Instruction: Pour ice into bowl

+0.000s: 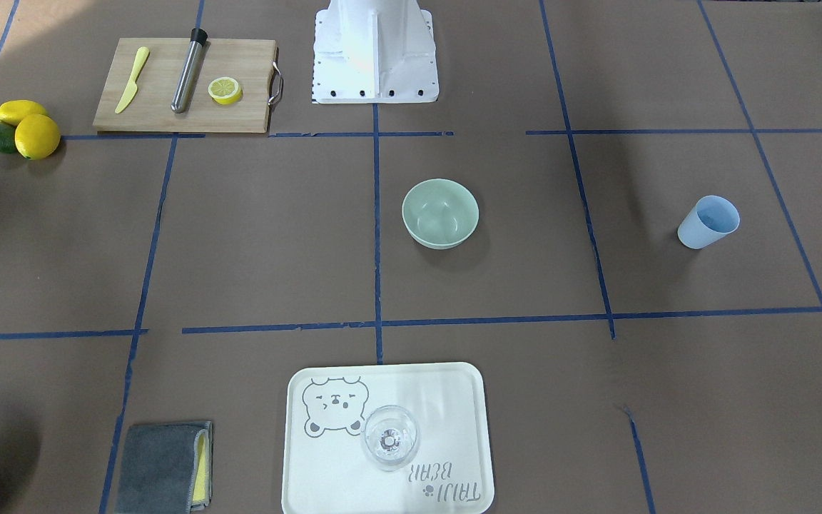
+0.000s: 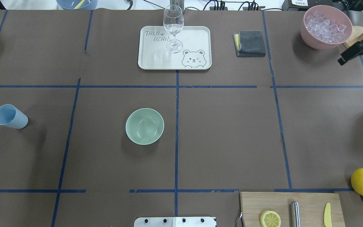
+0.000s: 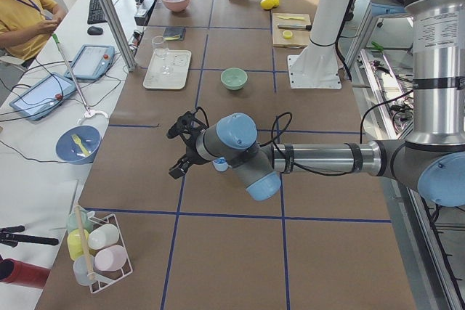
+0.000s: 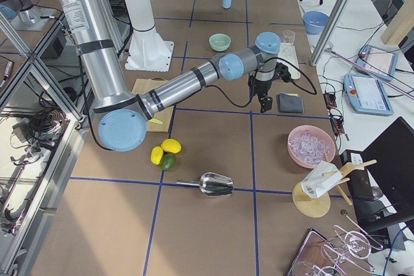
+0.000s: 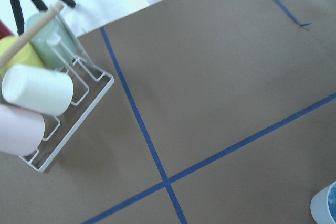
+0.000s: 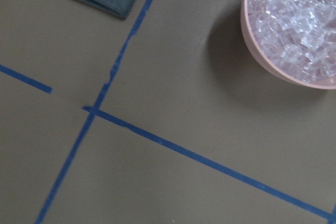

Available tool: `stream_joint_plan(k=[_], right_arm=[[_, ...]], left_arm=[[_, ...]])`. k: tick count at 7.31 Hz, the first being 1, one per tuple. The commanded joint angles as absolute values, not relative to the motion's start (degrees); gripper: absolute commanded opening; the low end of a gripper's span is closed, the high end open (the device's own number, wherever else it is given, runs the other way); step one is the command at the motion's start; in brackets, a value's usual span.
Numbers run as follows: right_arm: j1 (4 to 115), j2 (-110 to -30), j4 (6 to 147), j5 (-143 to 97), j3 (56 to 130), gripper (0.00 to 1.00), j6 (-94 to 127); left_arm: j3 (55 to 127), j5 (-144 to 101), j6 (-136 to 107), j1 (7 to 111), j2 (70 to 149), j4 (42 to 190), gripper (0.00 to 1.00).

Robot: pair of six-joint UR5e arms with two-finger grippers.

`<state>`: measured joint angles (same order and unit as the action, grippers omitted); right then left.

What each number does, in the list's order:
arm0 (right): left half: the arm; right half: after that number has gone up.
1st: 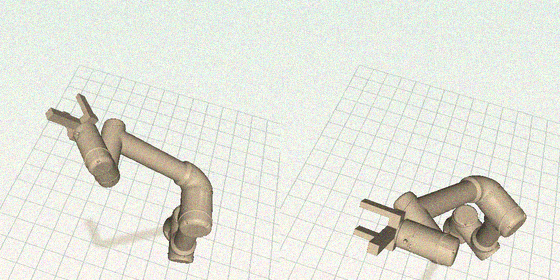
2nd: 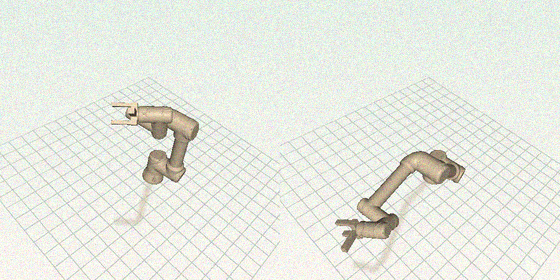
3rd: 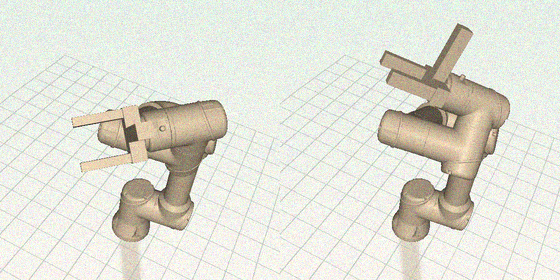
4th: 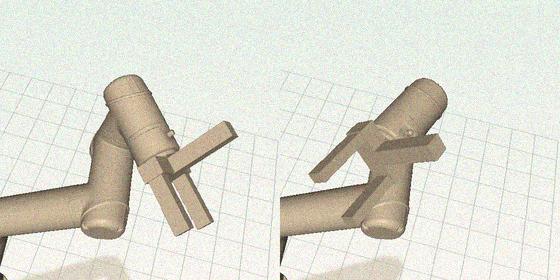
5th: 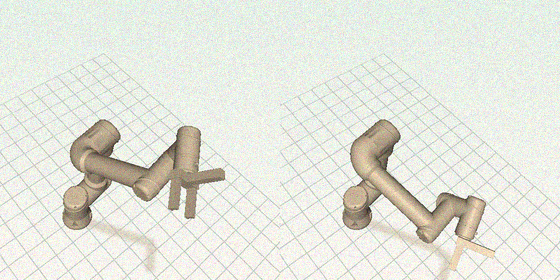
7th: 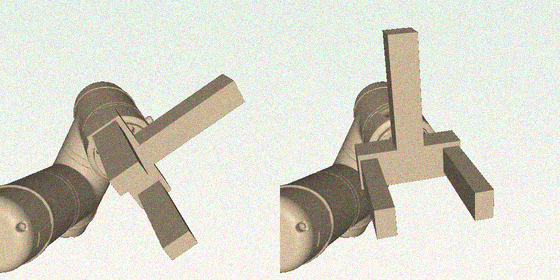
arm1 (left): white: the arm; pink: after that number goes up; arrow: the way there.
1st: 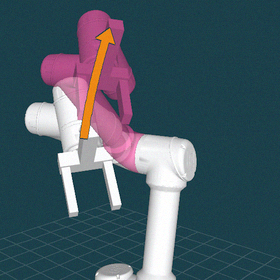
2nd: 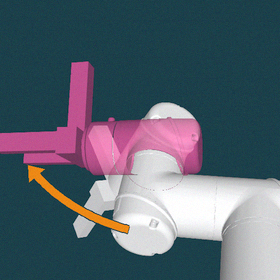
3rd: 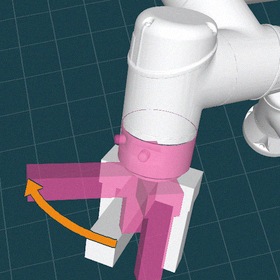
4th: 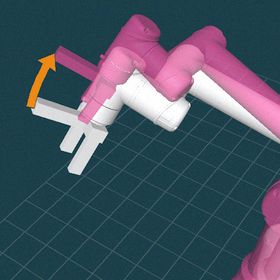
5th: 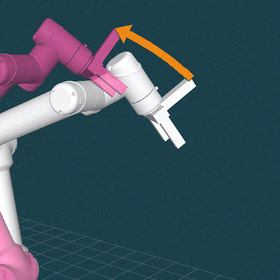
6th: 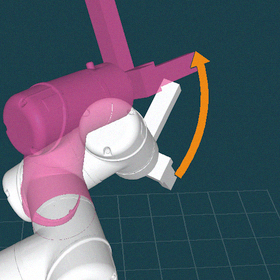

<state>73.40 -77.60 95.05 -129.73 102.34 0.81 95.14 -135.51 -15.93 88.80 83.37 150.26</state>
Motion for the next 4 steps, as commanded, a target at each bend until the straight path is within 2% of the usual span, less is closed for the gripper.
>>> stream_joint_plan(k=[1, 4], right_arm=[[77.7, -85.7, 92.9, -130.4, 102.7, 1.0, -5.8], [78.5, -88.3, 91.3, -132.2, 102.8, 1.0, -5.7]], left_arm=[[95.6, -128.4, -26.8, 80.4, 83.2, 159.6, 1.0], [104.3, -115.6, -37.5, 69.7, 75.0, 160.0, 1.0]])
